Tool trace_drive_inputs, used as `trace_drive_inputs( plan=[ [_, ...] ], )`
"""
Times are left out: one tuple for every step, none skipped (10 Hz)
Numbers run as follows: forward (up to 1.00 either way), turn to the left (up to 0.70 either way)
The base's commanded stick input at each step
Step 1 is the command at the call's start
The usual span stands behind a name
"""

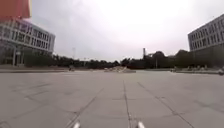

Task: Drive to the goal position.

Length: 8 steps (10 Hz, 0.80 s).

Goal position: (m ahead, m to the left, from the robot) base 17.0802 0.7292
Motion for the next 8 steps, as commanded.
trace_drive_inputs(
  plan=[
    [0.5,0.0],
    [0.5,0.0],
    [0.5,0.0],
    [0.5,0.0],
    [0.5,0.0],
    [0.5,0.0],
    [0.5,0.0],
    [0.5,0.0]
  ],
)
